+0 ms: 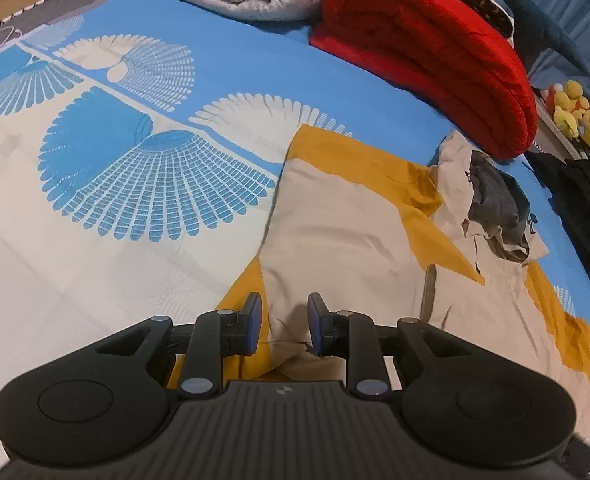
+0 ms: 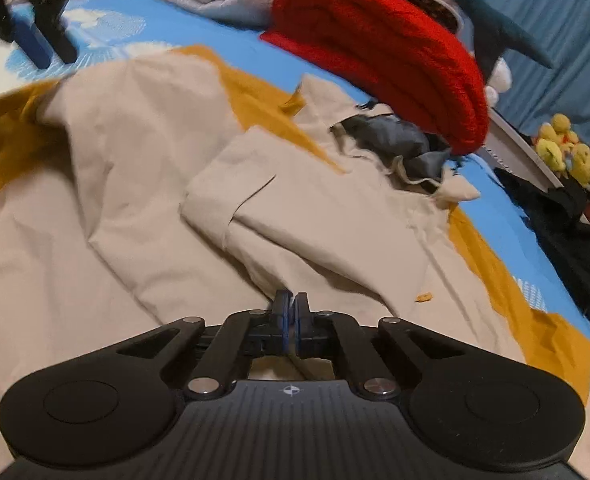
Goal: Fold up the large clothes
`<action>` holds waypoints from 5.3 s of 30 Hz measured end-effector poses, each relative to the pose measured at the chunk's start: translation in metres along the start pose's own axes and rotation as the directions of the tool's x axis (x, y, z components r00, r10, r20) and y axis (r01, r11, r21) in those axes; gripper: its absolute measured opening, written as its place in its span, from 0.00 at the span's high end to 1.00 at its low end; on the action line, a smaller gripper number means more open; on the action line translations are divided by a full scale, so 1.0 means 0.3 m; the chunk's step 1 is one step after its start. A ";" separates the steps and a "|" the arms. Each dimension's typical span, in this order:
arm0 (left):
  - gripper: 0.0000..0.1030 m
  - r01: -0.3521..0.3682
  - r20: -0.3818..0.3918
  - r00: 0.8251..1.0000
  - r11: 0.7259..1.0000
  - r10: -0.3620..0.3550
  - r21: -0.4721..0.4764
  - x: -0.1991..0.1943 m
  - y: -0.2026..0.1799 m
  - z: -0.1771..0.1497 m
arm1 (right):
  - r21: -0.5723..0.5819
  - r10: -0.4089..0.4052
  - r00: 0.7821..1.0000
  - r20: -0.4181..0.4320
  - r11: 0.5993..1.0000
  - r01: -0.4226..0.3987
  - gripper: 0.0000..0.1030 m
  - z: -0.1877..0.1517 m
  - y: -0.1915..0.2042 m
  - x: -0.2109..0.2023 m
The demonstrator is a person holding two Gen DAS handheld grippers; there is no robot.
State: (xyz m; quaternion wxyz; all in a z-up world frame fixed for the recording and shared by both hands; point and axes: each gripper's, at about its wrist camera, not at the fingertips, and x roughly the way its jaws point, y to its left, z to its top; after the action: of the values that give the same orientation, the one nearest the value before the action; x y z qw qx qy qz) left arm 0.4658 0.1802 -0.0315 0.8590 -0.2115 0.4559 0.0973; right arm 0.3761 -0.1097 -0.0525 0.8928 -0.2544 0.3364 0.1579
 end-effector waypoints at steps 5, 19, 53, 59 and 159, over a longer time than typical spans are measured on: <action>0.74 0.000 -0.010 1.000 1.000 0.001 0.020 0.011 -0.019 -0.018 | 0.383 -0.071 0.984 0.163 0.924 0.003 1.00 0.026 -0.211 -0.121; 0.72 -0.008 -0.042 0.999 0.998 0.011 0.057 0.054 -0.050 -0.051 | 0.979 -0.058 0.993 -0.107 0.167 0.116 0.70 -0.331 -0.641 -0.069; 0.68 -0.041 -0.108 0.992 0.983 0.061 0.177 0.132 -0.084 -0.088 | 0.999 -0.005 1.000 -0.025 0.021 0.025 0.99 -0.430 -0.768 -0.015; 0.67 -0.022 -0.107 0.993 0.982 0.043 0.190 0.126 -0.108 -0.095 | 0.989 -0.156 0.987 -0.034 0.140 0.056 0.99 -0.342 -0.759 -0.117; 0.53 -0.012 0.100 0.995 0.968 -0.013 0.252 -0.101 -0.176 -0.052 | 0.746 -0.427 0.886 0.182 0.647 0.159 0.97 -0.202 -1.177 -0.306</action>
State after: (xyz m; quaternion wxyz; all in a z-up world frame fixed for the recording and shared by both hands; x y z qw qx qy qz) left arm 0.4560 0.1267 0.0003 0.9009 -0.0956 0.4205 0.0490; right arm 0.4380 -0.4436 0.0939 0.9780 0.0905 0.1638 -0.0922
